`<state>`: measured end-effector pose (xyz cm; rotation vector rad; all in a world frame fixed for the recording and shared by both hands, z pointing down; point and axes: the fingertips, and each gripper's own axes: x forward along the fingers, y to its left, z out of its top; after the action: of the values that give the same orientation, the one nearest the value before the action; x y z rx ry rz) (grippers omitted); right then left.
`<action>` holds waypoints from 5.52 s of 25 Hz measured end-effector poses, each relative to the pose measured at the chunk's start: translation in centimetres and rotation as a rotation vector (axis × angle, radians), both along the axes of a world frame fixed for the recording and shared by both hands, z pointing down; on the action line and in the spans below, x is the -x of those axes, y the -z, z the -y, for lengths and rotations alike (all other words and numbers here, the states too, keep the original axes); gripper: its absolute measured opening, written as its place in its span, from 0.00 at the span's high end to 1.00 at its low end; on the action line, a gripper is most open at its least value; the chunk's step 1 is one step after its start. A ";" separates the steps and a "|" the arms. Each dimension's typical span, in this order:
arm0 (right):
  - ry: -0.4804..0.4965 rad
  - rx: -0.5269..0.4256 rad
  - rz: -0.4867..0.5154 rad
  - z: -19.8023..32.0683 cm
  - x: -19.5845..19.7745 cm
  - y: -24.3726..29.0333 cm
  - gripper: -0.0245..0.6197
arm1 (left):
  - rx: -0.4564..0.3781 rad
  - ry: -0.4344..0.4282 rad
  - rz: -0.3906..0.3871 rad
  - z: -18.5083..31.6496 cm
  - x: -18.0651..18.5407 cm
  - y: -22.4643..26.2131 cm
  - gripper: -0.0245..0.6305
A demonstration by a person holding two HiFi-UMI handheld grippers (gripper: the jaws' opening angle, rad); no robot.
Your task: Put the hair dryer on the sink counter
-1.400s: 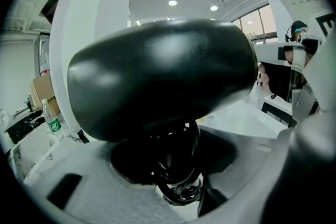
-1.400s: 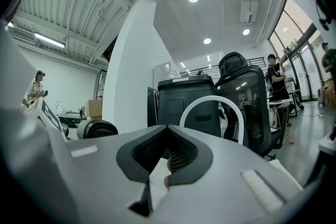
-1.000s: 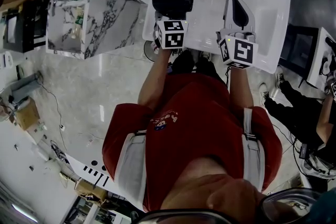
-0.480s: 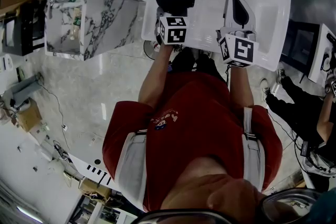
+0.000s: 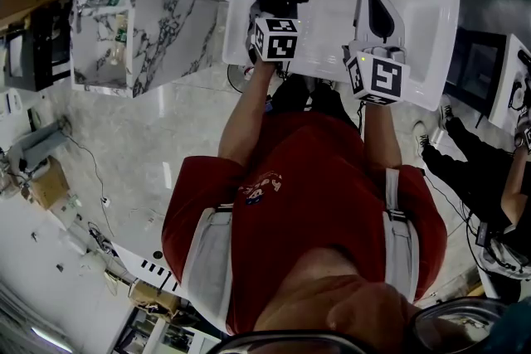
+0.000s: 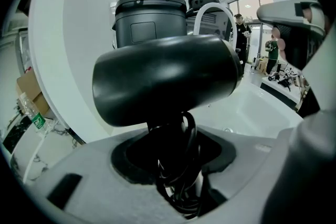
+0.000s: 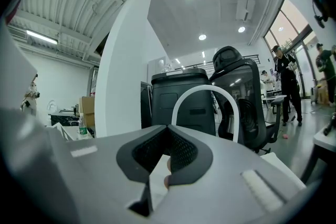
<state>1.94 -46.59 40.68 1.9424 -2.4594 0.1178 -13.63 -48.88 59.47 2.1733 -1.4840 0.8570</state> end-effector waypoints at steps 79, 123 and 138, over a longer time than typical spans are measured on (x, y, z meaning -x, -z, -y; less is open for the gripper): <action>-0.057 0.049 0.044 1.1 -2.6 -2.3 0.96 | 0.490 -0.011 0.112 4.0 -0.9 -13.7 0.66; -0.040 0.036 0.006 -0.6 -3.2 -1.5 0.96 | 0.490 0.031 0.010 3.2 -1.1 -12.7 0.41; -0.025 0.025 0.000 -0.8 -2.8 -0.9 0.96 | 0.267 0.005 0.027 3.5 -1.4 -6.3 0.41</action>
<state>4.75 -45.76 41.59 1.9635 -2.4225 0.1479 -12.26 -52.36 65.81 1.9689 -1.3030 1.0220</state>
